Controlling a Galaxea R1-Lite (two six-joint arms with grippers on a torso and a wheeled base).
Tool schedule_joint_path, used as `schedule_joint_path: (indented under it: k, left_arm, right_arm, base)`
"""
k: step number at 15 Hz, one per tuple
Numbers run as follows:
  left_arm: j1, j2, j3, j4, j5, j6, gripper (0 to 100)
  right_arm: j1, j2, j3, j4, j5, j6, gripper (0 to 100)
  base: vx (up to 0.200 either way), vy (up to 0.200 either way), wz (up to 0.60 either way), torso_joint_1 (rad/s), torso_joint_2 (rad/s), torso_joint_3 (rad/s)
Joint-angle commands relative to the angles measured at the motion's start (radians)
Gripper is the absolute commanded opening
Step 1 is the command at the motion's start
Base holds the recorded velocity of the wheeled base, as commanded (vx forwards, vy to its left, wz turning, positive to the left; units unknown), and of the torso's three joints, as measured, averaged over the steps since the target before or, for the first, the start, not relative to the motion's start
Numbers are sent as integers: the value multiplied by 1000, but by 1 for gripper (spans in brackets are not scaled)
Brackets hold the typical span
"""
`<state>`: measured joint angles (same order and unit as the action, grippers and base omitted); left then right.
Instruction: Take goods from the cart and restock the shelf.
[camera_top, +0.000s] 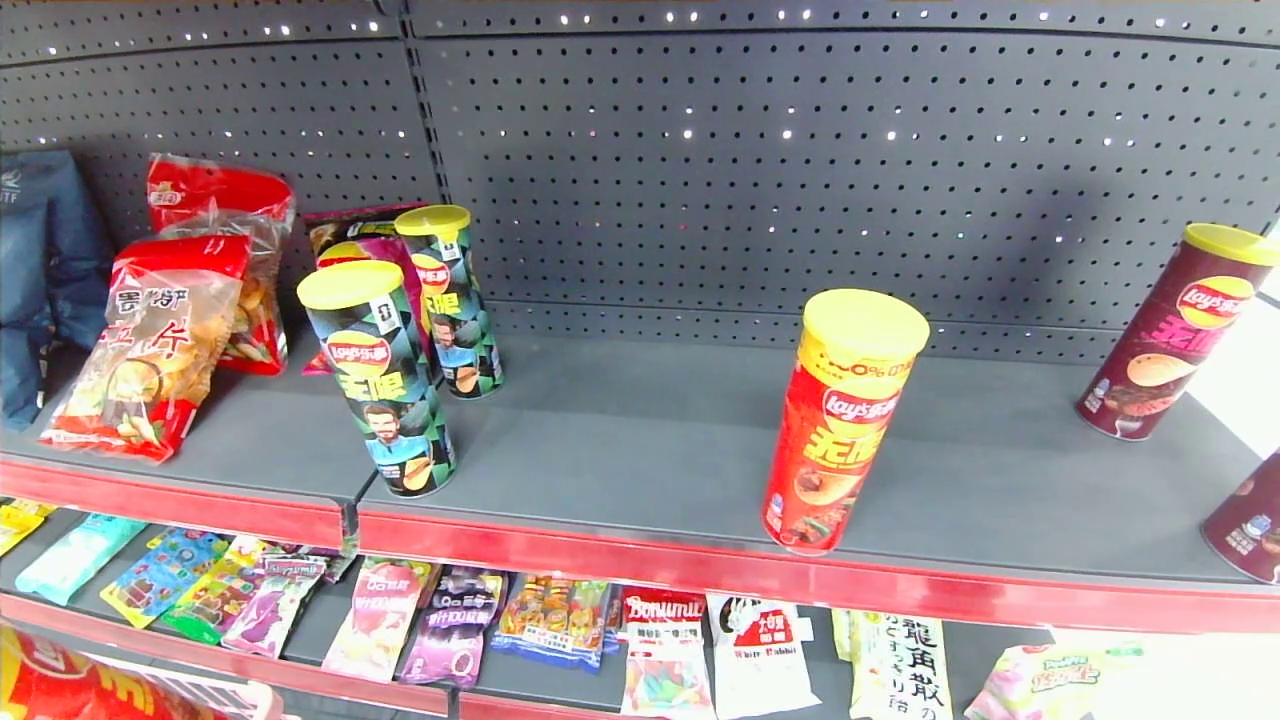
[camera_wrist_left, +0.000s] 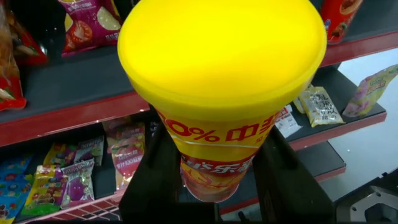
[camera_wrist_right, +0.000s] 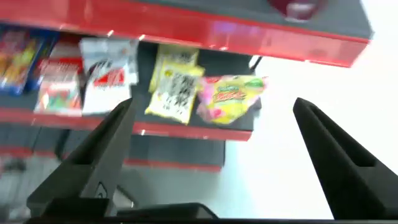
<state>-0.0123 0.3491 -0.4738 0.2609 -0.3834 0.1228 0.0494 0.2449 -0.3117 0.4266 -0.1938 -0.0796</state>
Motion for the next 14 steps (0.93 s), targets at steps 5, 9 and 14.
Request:
schedule_joint_path:
  k: [5, 9, 14]
  left_arm:
    - [0, -6, -6, 1, 0, 0, 0]
    - [0, -13, -17, 0, 5, 0, 0]
    - [0, -22, -37, 1, -3, -6, 0]
  right_arm:
    - [-48, -245, 267, -396, 226, -6, 100]
    - [-48, -245, 287, -433, 154, -28, 100]
    - [-48, -245, 286, -425, 223, 72, 100]
  base:
    - [0, 0, 0, 0, 0, 0]
    - [0, 0, 0, 0, 0, 0]
    - [0, 0, 0, 0, 0, 0]
